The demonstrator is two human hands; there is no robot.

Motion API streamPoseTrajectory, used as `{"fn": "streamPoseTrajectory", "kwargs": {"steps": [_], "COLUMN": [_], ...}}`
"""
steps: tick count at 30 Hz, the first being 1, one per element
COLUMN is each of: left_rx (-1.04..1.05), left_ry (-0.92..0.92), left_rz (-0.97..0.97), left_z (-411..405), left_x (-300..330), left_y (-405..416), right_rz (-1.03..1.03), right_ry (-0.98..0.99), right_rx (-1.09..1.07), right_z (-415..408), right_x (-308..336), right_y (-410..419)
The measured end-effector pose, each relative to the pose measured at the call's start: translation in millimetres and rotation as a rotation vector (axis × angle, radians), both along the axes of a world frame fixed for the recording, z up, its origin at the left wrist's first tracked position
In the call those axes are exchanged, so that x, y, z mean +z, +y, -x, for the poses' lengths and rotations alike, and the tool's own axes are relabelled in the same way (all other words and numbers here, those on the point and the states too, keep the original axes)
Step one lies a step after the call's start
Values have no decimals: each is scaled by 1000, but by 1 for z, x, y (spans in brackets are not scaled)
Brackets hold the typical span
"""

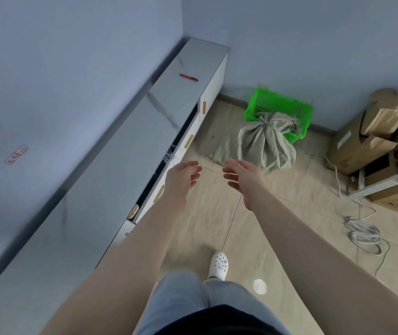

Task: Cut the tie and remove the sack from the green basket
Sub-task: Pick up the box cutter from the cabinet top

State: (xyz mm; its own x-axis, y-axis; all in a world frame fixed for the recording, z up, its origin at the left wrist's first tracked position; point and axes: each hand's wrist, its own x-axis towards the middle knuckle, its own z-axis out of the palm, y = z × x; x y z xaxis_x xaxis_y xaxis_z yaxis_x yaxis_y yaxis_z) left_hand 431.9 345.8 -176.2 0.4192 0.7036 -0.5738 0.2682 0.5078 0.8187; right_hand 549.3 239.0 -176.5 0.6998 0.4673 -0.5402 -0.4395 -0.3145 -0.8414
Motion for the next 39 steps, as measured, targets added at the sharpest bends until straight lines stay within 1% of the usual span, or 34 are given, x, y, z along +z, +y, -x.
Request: {"fn": "streamPoseTrajectory", "kwargs": {"steps": [4,7,9,14,17,25,29,35,39], "left_rx": [79,116,108,63,46,21,48,156,194], "left_ry": [41,47,33,62,118,153,165,211,265], "left_rz": [77,85,84,119,100,93,115,146,178], "left_z": [-49,-87,-115,-184,-222,-310,-346,-399,-443], "left_x": [-6,-6,-6,-23,-35,-39,-57,-89,-128], "left_y": [34,68,93,166,217,331,376,449,494], "right_rz": [34,59,65,77,104,114,134,186,241], "right_ry": [-5,-6,3,34,26,69,90,167,161], "right_rx": [37,71,91,131,147,172,202,256,305], "right_z": [-60,-104,-132,-198,-237,-318,-357,-419,-458], "right_x": [-2,-7,-11,-26,-36,-53,-74,-123,-165], "right_y": [36,71,99,179,229,343,397,484,536]}}
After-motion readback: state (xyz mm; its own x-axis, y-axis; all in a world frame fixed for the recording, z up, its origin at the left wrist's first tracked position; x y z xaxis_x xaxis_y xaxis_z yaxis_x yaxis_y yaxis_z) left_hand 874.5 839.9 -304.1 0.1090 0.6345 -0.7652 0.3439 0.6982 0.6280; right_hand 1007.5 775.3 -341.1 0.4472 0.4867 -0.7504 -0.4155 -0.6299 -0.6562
